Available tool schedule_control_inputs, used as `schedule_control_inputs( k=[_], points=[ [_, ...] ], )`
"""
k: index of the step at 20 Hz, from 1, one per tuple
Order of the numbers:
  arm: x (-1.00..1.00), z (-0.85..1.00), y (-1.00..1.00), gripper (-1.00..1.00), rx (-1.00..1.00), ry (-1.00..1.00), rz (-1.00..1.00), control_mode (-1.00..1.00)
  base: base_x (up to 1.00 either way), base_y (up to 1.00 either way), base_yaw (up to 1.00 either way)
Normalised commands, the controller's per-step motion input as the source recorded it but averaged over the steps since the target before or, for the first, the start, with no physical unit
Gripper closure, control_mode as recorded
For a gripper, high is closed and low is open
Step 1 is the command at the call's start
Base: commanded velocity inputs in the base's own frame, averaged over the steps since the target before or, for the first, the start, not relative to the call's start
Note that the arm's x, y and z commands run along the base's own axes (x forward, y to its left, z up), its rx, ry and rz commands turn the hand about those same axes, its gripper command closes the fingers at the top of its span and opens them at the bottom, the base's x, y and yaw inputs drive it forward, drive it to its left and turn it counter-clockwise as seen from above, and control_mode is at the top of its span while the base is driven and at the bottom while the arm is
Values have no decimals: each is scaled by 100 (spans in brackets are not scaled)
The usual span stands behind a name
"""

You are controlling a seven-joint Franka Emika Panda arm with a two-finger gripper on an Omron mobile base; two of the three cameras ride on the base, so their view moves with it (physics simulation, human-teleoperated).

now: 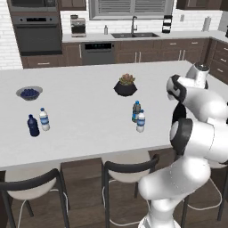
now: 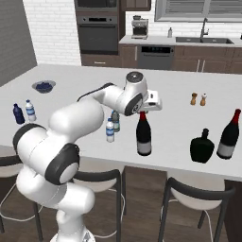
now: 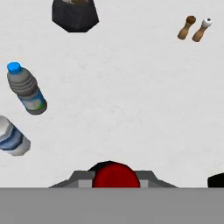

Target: Move the plastic bottles in the middle to the plastics group, and the glass bottles in the middle to the glass group.

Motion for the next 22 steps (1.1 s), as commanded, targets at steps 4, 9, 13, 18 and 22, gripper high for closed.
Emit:
schedule_control_inputs(
  k=[4, 9, 13, 18, 22],
  points=[
    [20, 4, -74, 100, 0, 0, 0, -100, 0, 0, 0],
    [19, 2, -72, 100, 0, 0, 0, -100, 0, 0, 0],
    [19, 2, -67, 100, 0, 0, 0, -100, 0, 0, 0],
    [27, 0, -48, 100, 0, -1, 0, -100, 0, 0, 0],
    [40, -1, -25, 100, 0, 0, 0, -100, 0, 0, 0]
  ],
)
